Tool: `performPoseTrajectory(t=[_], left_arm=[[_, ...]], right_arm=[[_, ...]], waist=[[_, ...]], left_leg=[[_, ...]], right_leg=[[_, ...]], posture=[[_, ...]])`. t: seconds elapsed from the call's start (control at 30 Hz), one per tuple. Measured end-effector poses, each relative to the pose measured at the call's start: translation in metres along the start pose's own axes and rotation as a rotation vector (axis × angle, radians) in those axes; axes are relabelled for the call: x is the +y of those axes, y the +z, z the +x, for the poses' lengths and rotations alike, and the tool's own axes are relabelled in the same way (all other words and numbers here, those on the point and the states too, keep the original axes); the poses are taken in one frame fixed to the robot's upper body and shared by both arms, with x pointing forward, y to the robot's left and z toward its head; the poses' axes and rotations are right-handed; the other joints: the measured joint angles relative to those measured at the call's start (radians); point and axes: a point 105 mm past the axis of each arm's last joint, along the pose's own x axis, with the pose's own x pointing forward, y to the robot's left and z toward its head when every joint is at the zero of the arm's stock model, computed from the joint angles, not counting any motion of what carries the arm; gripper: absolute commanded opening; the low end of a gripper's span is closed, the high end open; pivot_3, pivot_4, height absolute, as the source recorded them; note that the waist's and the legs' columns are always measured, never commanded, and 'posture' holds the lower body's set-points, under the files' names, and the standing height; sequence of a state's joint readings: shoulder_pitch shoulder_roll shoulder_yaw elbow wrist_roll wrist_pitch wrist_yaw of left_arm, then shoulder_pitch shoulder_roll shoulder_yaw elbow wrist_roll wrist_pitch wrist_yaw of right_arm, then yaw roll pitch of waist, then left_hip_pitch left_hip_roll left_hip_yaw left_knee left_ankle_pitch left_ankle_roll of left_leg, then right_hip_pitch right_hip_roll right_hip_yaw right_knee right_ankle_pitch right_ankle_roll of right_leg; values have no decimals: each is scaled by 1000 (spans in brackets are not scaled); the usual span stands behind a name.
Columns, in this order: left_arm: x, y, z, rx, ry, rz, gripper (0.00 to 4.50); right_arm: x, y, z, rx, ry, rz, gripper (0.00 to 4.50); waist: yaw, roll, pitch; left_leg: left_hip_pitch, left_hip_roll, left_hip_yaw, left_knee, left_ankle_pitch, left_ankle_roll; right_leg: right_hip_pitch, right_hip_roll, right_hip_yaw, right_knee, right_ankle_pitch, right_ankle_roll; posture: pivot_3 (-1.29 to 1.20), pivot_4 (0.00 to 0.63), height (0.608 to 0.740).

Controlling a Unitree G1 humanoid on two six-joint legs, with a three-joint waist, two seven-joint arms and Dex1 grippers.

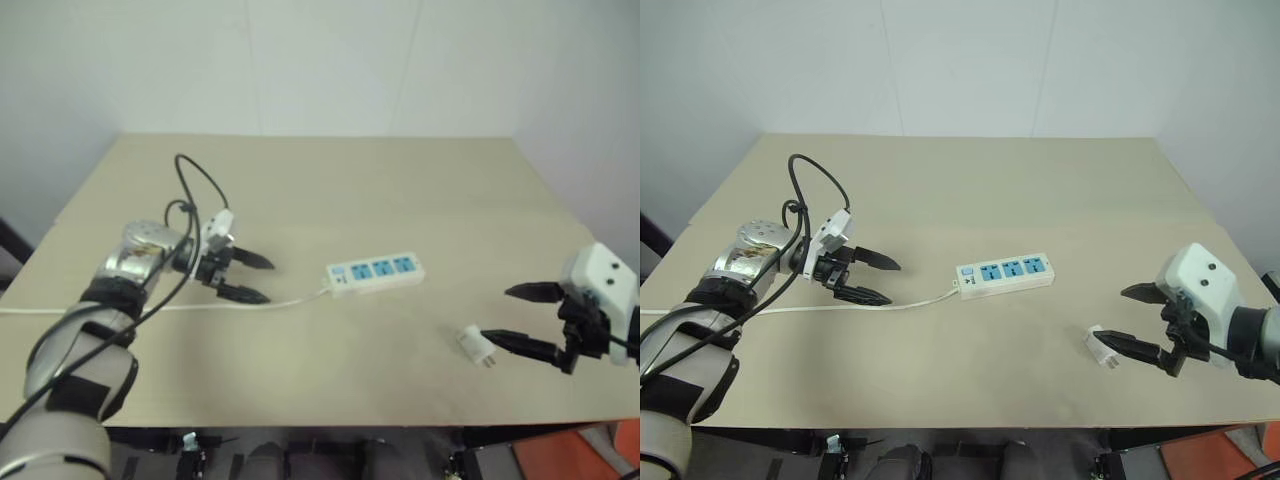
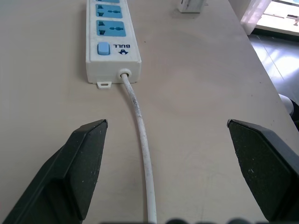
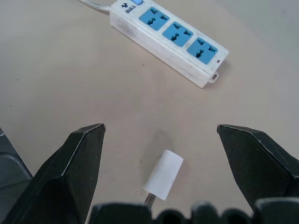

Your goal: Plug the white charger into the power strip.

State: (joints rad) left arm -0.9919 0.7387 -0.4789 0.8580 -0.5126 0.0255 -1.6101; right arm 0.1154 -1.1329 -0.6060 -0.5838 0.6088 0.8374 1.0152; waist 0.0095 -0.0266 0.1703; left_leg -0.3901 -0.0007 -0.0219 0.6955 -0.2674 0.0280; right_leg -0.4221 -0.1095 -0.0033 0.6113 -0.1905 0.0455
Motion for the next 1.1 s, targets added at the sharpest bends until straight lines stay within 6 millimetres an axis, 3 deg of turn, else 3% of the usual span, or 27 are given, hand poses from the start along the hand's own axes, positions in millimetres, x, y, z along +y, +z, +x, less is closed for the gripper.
performPoseTrajectory(t=[0.63, 1.1], left_arm=[[-7, -3, 10, -94, -2, 31, 4471], [10, -14, 57, -174, 74, 96, 4471]], right_arm=[[1, -8, 4, 4, 26, -13, 4500], [4, 1, 17, -28, 11, -46, 4500]], waist=[[0, 0, 0], [0, 0, 0]], left_leg=[[0, 0, 0, 0, 0, 0], [0, 0, 0, 1, 0, 0]], right_leg=[[0, 0, 0, 0, 0, 0], [0, 0, 0, 0, 0, 0]], posture=[[0, 150, 740], [0, 150, 740]])
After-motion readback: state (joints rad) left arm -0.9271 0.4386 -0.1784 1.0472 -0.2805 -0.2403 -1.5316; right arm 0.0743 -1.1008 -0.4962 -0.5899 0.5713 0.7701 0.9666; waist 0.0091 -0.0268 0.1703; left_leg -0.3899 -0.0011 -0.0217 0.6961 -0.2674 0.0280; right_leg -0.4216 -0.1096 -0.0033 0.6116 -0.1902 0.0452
